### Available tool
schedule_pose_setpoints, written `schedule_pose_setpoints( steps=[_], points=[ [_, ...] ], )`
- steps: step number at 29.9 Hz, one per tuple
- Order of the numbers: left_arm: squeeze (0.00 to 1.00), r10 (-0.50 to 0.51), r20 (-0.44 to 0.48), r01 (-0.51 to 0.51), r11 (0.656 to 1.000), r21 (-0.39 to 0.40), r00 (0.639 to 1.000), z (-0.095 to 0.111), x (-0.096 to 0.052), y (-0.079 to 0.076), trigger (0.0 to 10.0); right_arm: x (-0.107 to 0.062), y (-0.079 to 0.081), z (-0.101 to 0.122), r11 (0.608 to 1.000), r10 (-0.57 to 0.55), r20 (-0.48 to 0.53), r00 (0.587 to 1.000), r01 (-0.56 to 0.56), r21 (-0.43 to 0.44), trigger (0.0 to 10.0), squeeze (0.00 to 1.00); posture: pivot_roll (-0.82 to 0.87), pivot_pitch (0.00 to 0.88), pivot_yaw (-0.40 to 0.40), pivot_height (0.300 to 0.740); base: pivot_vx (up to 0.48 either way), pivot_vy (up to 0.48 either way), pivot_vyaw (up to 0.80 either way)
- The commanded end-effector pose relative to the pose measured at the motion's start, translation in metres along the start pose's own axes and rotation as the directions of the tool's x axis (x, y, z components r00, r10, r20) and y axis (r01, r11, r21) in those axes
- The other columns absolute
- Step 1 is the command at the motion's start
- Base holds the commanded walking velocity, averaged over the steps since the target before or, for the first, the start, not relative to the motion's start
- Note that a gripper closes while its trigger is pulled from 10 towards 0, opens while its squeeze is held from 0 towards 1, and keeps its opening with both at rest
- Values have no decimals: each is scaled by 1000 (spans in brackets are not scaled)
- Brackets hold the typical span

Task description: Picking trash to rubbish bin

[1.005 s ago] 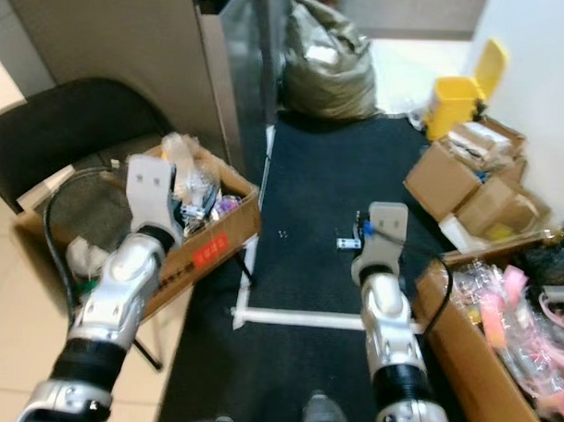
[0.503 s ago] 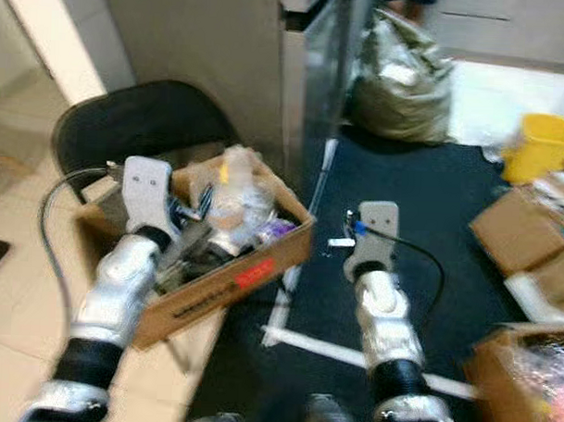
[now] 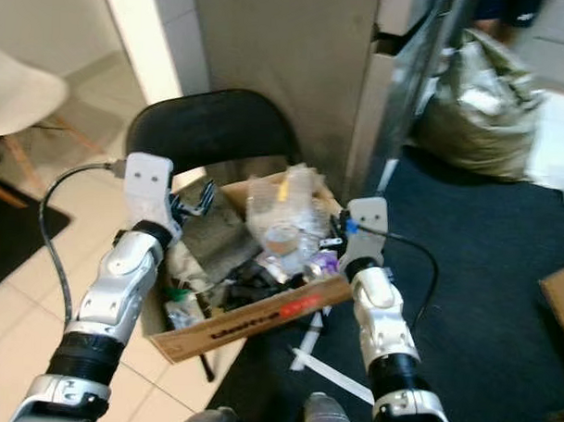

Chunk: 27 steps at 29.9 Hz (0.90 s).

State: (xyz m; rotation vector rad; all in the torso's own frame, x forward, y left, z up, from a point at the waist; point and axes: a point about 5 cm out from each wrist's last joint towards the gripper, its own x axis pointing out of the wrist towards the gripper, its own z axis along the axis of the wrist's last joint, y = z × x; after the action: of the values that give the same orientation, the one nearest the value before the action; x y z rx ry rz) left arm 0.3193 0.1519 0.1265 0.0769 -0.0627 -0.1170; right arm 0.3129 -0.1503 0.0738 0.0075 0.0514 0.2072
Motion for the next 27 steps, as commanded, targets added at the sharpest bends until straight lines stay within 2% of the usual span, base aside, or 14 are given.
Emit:
schedule_pose_setpoints(
  steps=[1,11,16,18,19,20,21,22,24,25,27],
  points=[
    [0,6,-7,-6,1000,16,1000,-2,0,2,10000,2,4,1,1000,25,-2,1000,-25,7,10000,0,-35,0,21,740,326,0,519],
    [0,9,-14,-8,1000,7,1000,-4,-1,1,10000,3,5,1,999,54,-1,999,-54,-2,10000,0,-33,0,18,740,325,0,521],
    [0,0,-24,0,1000,16,1000,-5,-2,1,10000,4,1,5,999,25,30,999,-25,-26,10000,0,-32,0,19,740,313,0,525],
    [0,-121,-97,122,993,4,988,-16,-6,-8,10000,6,0,5,999,42,13,999,-42,-6,10000,0,-33,0,19,740,0,0,0],
    [0,-121,-97,122,993,4,988,-16,-6,-8,10000,6,0,5,999,42,13,999,-42,-6,10000,0,-33,0,19,740,0,0,0],
    [0,-344,-285,370,928,42,895,-42,-18,-24,10000,8,4,5,991,133,-10,991,-134,-25,10000,0,-36,0,20,740,0,0,0],
    [0,-367,-343,405,913,44,865,-50,-23,-23,10000,8,12,4,971,228,-31,973,-229,-62,10000,0,-36,0,20,740,0,0,0],
    [0,-367,-343,405,913,44,865,-50,-23,-23,10000,8,12,4,971,228,-31,973,-229,-62,10000,0,-36,0,20,740,0,0,0],
    [0,-395,-380,439,898,35,836,-54,-28,-23,10000,5,24,-2,919,369,-96,924,-378,-109,10000,0,-38,0,17,740,0,0,0],
    [0,-395,-380,439,898,35,836,-54,-28,-23,10000,5,24,-2,919,369,-96,924,-378,-109,10000,0,-38,0,17,740,0,0,0],
    [0,-428,-385,473,880,25,817,-53,-30,-25,10000,3,30,-7,883,435,-149,888,-454,-124,10000,0,-35,0,12,740,0,0,0]
  ],
)
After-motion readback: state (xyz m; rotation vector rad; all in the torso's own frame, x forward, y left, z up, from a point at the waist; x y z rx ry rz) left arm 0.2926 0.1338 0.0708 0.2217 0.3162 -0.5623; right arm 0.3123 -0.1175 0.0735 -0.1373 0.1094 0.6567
